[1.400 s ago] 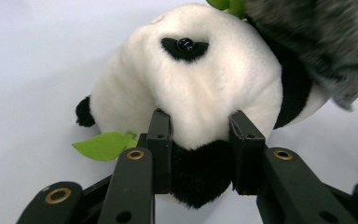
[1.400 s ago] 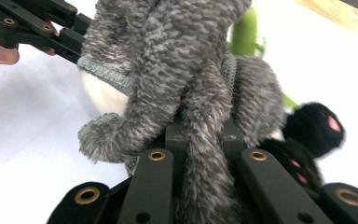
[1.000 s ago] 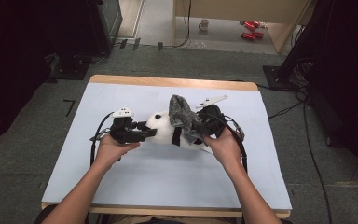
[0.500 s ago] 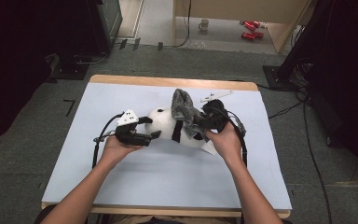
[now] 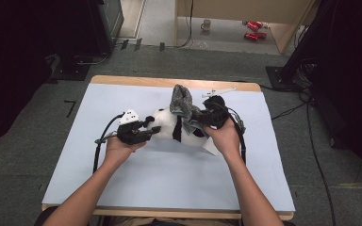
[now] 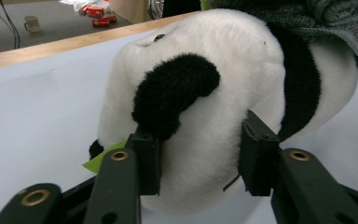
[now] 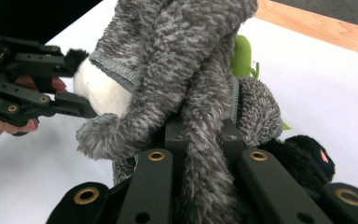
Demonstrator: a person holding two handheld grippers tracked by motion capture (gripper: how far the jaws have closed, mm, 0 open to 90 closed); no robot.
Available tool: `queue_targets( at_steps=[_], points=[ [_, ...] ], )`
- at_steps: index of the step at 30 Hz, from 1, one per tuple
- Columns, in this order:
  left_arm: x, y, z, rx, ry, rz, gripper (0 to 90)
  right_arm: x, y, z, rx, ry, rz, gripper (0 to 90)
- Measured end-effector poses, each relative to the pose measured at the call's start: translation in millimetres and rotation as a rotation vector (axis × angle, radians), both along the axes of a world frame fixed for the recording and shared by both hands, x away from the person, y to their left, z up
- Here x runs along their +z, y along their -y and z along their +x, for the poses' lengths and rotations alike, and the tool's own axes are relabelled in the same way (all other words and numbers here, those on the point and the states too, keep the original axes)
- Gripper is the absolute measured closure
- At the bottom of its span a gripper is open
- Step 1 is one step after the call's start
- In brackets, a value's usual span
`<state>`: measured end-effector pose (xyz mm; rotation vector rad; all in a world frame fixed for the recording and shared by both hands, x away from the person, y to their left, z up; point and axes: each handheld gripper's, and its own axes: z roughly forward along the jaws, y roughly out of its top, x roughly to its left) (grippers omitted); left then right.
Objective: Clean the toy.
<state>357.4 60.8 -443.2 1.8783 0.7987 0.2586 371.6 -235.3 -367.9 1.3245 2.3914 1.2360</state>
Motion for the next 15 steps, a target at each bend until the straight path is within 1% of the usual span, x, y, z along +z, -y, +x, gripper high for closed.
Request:
queue_targets(
  at_steps=[3, 5, 6, 7, 8, 11, 15],
  points=[
    [1.1, -3.3, -1.1, -0.003, -0.036, -0.015, 63.1, 3.0, -2.3, 4.1, 0.003, -0.008, 0.004, 80.3],
    [5.1, -5.7, -2.7, 0.007, -0.089, -0.029, 63.7, 5.4, -4.6, 7.3, 0.006, -0.006, 0.004, 80.3],
    [7.3, -6.5, -3.5, 0.009, -0.108, -0.026, 63.8, 6.9, -6.0, 9.1, 0.005, -0.007, 0.005, 80.3],
    [10.0, -7.1, -5.3, 0.017, -0.118, -0.024, 63.8, 8.4, -7.3, 10.2, 0.004, -0.01, 0.009, 80.3],
    [12.4, -7.2, -6.9, 0.022, -0.123, -0.018, 63.7, 11.0, -9.2, 11.1, 0.002, -0.013, 0.012, 80.3],
    [15.5, -5.3, -10.3, 0.041, -0.12, 0.0, 63.2, 21.7, -15.6, 11.3, 0.012, 0.007, 0.025, 80.3],
    [16.3, -3.3, -11.4, 0.048, -0.113, -0.008, 62.2, 40.4, -28.0, 7.5, 0.033, 0.036, 0.024, 80.3]
  ],
)
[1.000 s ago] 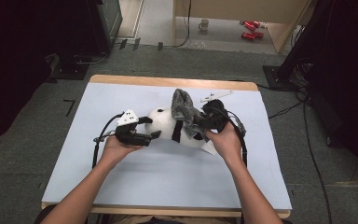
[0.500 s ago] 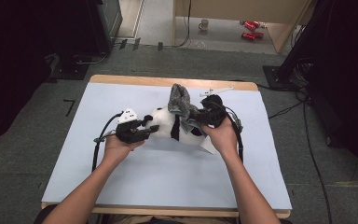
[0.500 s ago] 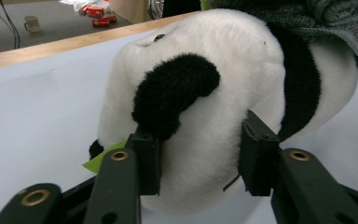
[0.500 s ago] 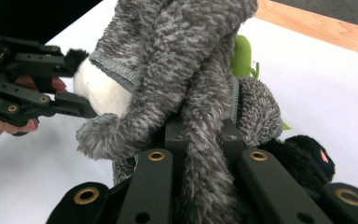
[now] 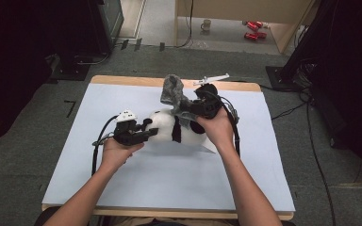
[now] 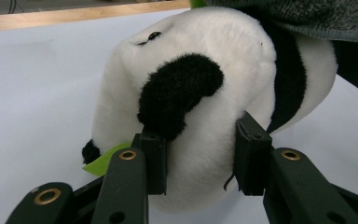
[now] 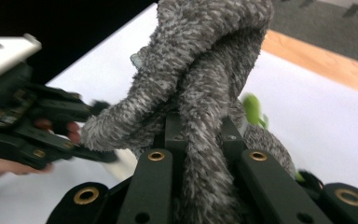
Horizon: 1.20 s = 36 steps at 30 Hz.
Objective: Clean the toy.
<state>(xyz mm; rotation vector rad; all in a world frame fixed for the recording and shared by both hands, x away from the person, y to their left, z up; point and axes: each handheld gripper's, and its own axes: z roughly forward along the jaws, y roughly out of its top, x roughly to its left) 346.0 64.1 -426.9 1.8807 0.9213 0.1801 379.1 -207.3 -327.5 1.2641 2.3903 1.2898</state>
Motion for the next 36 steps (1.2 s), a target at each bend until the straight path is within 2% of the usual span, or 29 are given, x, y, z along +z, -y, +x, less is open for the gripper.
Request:
queue_targets(
  at_steps=[4, 7, 9, 12, 16, 18, 22, 26, 27, 30, 36],
  points=[
    [0.5, 0.9, -0.2, 0.006, -0.001, -0.008, 61.9, 14.0, -18.0, -2.3, 0.035, 0.021, 0.0, 80.3],
    [0.5, 0.8, 0.1, 0.009, -0.003, -0.009, 61.4, 16.0, -35.5, -1.9, 0.066, 0.016, -0.004, 80.3],
    [0.6, 0.7, 0.2, 0.008, -0.003, -0.009, 61.2, 12.1, -46.2, -1.4, 0.079, 0.003, -0.011, 80.3],
    [0.4, -0.1, 0.7, 0.011, -0.012, -0.009, 61.0, -0.4, -63.3, -0.3, 0.098, -0.02, -0.05, 80.3],
    [-0.9, -0.8, 1.9, 0.016, -0.034, -0.002, 61.1, -19.8, -70.8, 1.7, 0.097, -0.041, -0.085, 80.4],
    [-1.8, -2.0, 3.3, 0.015, -0.045, 0.005, 61.0, -25.8, -67.2, 3.1, 0.089, -0.05, -0.067, 80.5],
    [-2.1, -1.5, 3.0, 0.01, -0.047, 0.015, 61.0, -30.8, -58.9, 2.1, 0.084, -0.045, -0.093, 80.6],
    [-3.4, -4.1, 4.3, 0.014, -0.068, 0.009, 61.0, -29.6, -45.2, -3.1, 0.059, -0.016, -0.174, 80.6],
    [-4.0, -4.7, 4.6, 0.012, -0.068, 0.005, 61.0, -30.7, -38.8, -3.4, 0.041, -0.022, -0.187, 80.6],
    [-3.6, -2.5, 3.6, 0.009, -0.058, 0.009, 60.9, -34.5, -19.3, -2.3, 0.026, -0.052, -0.139, 80.6],
    [-4.6, -4.8, 5.5, 0.009, -0.072, 0.002, 60.7, -29.8, 3.3, -0.1, -0.025, -0.048, -0.153, 80.6]
  ],
)
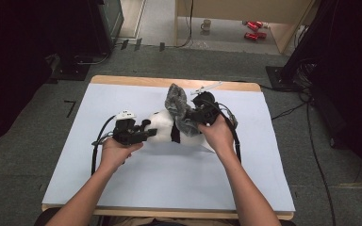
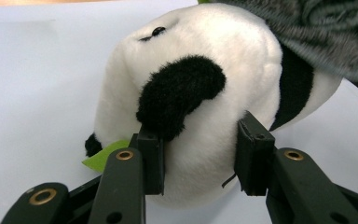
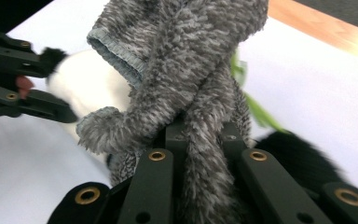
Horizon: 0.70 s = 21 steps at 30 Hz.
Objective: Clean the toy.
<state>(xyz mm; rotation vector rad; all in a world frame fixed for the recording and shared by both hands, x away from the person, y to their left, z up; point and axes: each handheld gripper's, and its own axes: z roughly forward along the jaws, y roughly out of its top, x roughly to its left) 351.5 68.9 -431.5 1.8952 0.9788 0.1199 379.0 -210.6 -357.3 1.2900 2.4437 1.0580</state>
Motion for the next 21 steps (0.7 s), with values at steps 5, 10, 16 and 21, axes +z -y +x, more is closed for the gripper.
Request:
queue_targets(
  at_steps=[5, 10, 16, 21],
  points=[
    [-0.1, 0.4, -0.1, -0.006, 0.003, -0.001, 60.4, 4.1, 16.1, -0.2, -0.021, 0.003, 0.0, 80.6],
    [1.0, 1.6, -1.3, -0.008, -0.003, -0.006, 60.2, 7.4, 24.8, -0.5, -0.036, 0.009, 0.002, 80.6],
    [0.8, 1.3, -1.0, -0.009, -0.009, -0.01, 60.3, 13.2, 38.4, 2.4, -0.073, 0.02, 0.014, 80.6],
    [1.1, 1.5, -1.2, -0.007, -0.009, -0.005, 60.2, 23.7, 52.9, 4.9, -0.126, 0.043, 0.011, 80.6]
  ],
)
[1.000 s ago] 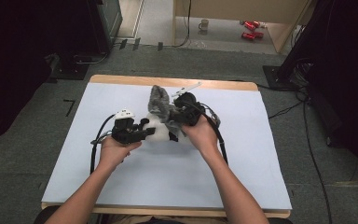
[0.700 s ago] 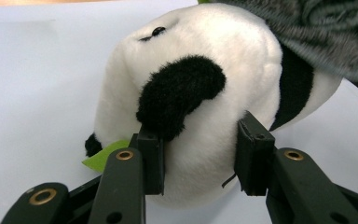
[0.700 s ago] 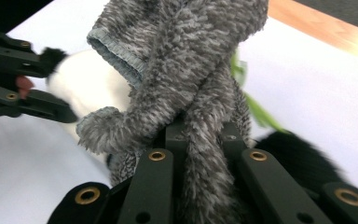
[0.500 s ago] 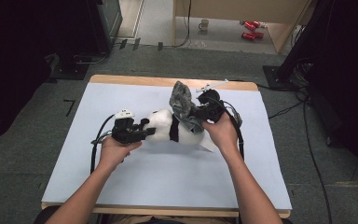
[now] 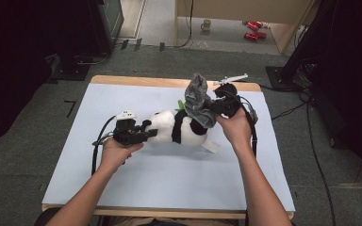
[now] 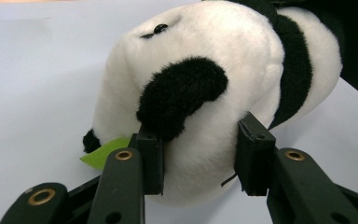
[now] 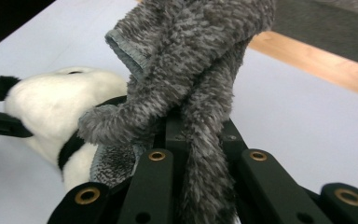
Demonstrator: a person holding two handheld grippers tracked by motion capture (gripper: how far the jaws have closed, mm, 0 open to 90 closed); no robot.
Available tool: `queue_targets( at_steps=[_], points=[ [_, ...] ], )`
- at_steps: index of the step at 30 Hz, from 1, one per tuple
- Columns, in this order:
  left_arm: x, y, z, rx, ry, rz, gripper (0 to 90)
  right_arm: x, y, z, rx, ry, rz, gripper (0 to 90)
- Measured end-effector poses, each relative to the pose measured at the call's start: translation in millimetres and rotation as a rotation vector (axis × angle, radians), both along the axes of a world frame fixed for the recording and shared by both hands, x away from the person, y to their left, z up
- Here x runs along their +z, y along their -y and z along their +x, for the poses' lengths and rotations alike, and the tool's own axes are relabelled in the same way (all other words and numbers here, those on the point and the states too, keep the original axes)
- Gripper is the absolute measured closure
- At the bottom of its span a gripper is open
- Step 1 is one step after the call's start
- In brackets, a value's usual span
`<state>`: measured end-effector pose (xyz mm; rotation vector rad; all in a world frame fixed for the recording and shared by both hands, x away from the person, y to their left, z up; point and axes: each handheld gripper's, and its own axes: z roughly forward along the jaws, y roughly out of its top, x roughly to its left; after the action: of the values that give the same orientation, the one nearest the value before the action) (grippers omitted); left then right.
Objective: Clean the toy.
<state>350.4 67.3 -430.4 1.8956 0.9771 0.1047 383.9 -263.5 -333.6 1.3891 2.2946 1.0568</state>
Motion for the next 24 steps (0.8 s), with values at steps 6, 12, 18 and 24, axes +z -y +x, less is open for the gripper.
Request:
queue_targets(
  at_steps=[6, 12, 18, 24],
  points=[
    [1.0, 0.4, -0.3, 0.001, 0.001, -0.006, 60.1, 14.6, 8.2, 0.1, -0.034, 0.033, -0.007, 80.6],
    [1.4, 1.1, -0.4, 0.007, 0.003, -0.015, 60.0, 26.5, -9.9, -3.7, 0.031, 0.056, 0.104, 80.6],
    [1.0, 0.0, 0.2, 0.004, -0.003, -0.016, 59.9, 41.6, -42.7, -8.5, 0.118, 0.086, 0.141, 80.6],
    [1.1, 0.4, -0.2, 0.008, 0.0, -0.016, 59.7, 40.5, -79.5, -8.7, 0.194, 0.077, 0.131, 80.6]
  ],
)
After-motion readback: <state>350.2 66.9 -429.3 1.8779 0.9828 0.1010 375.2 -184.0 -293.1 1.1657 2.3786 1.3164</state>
